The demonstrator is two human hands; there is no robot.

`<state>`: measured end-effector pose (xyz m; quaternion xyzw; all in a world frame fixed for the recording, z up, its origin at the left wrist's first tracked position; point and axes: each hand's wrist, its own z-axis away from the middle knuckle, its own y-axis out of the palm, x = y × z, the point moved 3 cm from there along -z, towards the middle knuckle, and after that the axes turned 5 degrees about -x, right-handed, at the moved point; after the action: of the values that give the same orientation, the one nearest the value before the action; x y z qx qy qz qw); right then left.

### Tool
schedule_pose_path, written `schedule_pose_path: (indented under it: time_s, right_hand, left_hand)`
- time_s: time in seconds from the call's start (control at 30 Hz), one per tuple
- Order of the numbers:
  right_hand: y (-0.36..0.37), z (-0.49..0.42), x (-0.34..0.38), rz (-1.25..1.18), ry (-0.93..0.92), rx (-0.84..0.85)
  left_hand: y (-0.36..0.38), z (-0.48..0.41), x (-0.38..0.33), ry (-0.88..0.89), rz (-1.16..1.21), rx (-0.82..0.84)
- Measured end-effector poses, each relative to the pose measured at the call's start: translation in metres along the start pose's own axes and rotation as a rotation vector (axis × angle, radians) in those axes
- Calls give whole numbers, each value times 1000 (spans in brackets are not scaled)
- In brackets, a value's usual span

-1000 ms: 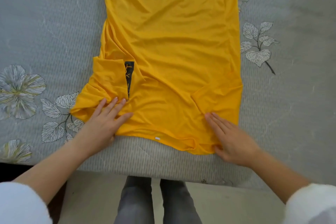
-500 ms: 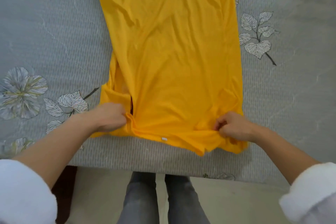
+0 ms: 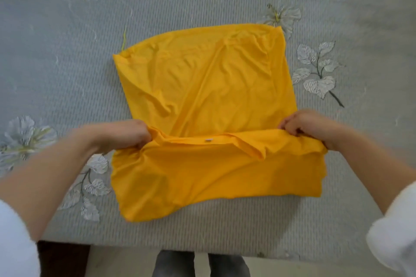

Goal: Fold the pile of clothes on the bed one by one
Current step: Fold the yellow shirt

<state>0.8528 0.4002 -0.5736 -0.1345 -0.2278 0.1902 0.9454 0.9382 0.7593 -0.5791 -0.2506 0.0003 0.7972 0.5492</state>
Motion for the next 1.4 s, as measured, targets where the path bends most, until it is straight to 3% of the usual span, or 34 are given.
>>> schedule_pose_path:
  time_s: [0.13,0.23,0.33,0.43,0.5,0.57,0.67,0.77,0.9,0.97,1.03,1.23,1.4]
  right_hand:
    - [-43,-25,58,-107,3,-142]
    - [-69,-42,106,-152,-41,-270]
    - [-84,-59,142,-293,-235,-588]
    - [-80,-72,145,-203,-386,-865]
    - [-67,-81,133,-104,-386,-862]
    - [-55,-89,117,-51,-351,-838]
    - [-47,-101,91,-72,-169,-874]
    - [-42,-110,76,-7,-27,-846]
    - [-51,-117,78,-120,-189,-844]
    - [-59,-115,70,-204,-202,-920]
    - [-63,-112,57,-282,-184,-911]
    - [-52,-73,1,-322,-76,-787]
    - [-10,-34,-49,-344,-14,-583]
  left_hand:
    - [-61,-21,-39,56,-70,-216]
    - [-111,-32,-68,81,-137,-522]
    - [-149,-47,-78,178,-99,-851]
    - [-142,-64,-56,108,-65,-921]
    - [-126,-69,-38,45,-69,-1027]
    - [-106,-68,-16,-89,85,-1122]
    - [-77,-72,12,-281,434,-1124]
    - [-56,-78,12,-239,631,-1075]
    - [-55,-83,-3,-75,587,-1120]
    - [-69,-79,-4,8,498,-1240]
    - [-83,-78,2,42,511,-1248]
    - [-43,-66,41,-162,774,-1004]
    - [26,-39,49,-135,652,-982]
